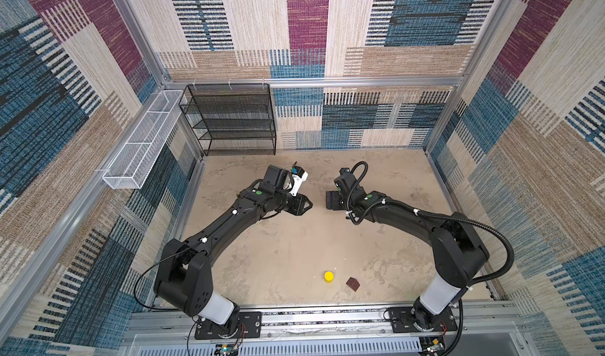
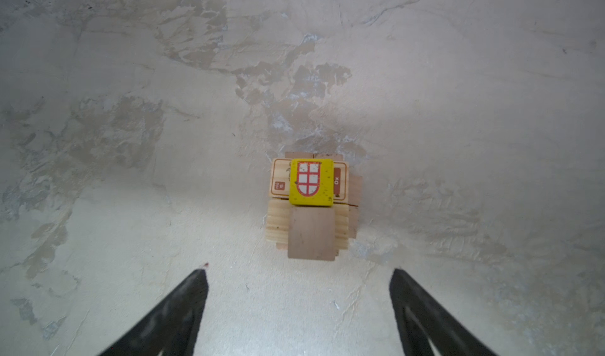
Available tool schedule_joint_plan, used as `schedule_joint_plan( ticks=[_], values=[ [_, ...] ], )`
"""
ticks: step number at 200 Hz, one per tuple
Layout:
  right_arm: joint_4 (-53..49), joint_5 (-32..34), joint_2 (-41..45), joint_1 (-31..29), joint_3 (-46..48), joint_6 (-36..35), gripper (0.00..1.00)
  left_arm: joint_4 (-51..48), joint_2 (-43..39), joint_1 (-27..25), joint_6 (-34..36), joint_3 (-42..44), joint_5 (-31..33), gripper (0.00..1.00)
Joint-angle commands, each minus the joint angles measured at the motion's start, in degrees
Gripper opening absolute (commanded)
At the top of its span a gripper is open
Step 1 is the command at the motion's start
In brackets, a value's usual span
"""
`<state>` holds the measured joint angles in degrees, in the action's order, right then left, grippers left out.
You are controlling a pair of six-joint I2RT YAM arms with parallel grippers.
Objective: Build the wood block tower
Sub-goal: 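Draw the right gripper back toward the yellow cylinder while the left gripper swings nearer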
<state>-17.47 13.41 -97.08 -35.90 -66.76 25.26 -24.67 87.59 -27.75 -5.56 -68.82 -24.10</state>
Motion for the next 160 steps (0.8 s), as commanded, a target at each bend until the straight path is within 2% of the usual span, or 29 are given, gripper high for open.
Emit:
schedule_joint_plan(
  ticks=[1,91,160],
  values=[
    [0.04,-1.65,1.85,0.04,0.87,-0.12,0.89,-0.38,-0.65,0.11,1.39,-0.37,0.57,0.43],
    [6.48,-9.96,12.66,0.04,11.48,-3.44,0.71,-0.33,-2.69,-0.03,2.03,-0.23,0.68,0.42],
    [9.47,-17.60,23.07,-0.14,21.19,-4.48,0.64,-0.24,-4.53,-0.71,4.40,0.32,0.97,0.41]
  ],
)
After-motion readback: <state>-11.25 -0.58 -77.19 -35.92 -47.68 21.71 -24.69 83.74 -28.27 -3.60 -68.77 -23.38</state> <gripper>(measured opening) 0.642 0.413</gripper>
